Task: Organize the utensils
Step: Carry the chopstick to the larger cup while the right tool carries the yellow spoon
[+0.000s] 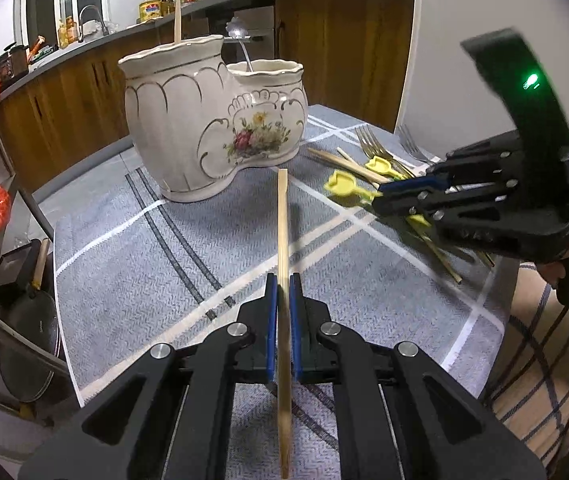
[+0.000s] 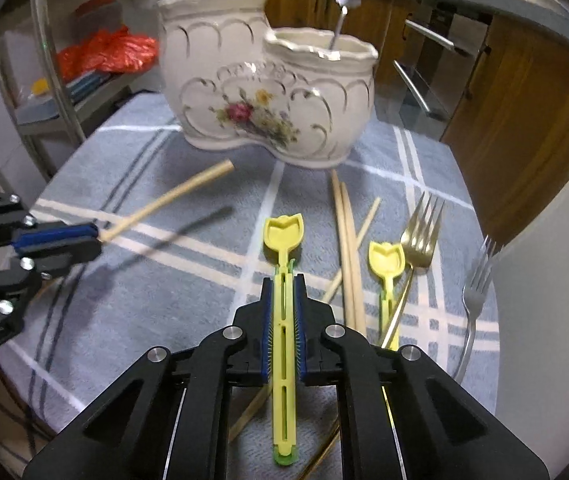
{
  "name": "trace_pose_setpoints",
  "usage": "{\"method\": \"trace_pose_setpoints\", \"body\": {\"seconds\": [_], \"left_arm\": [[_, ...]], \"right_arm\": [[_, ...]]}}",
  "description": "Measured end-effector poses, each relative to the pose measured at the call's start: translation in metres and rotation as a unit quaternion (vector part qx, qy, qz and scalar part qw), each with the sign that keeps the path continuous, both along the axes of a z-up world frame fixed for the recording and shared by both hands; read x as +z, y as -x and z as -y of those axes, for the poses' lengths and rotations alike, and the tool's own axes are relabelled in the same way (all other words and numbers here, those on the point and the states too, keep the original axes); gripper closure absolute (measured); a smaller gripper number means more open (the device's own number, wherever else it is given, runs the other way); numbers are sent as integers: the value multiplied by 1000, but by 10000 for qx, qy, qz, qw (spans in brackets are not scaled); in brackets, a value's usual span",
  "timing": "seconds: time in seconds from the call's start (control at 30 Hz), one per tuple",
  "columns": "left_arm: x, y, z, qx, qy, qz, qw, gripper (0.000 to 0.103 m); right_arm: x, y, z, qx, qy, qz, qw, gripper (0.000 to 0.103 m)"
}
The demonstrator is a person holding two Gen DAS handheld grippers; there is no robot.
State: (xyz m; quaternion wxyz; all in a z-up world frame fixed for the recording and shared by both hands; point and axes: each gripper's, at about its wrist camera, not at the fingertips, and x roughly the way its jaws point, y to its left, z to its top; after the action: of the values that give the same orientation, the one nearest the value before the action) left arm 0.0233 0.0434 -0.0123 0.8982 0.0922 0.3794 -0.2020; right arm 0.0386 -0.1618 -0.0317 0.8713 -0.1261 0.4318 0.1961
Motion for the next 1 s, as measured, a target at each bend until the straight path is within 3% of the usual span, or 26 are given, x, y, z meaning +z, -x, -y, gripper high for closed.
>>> {"method": "trace_pose_setpoints", "body": {"seconds": [0.2, 0.6, 0.8, 1.0], "left_arm": [[-12, -5, 7, -42, -180, -295, 9994, 97], [-13, -11, 12, -15, -230, -267, 9994, 97], [23, -1, -9, -65, 661, 580, 9961, 97], [65, 1, -30, 152, 1198, 1856, 9752, 97]], "right_arm": [[9, 6, 5, 23, -220, 200, 9996, 93], [32, 13, 19, 74, -929, 672, 9934, 93], [56, 6, 32, -120, -1514, 1235, 9806, 93], [83, -14, 40, -300, -2124, 1806, 9599, 93]]}}
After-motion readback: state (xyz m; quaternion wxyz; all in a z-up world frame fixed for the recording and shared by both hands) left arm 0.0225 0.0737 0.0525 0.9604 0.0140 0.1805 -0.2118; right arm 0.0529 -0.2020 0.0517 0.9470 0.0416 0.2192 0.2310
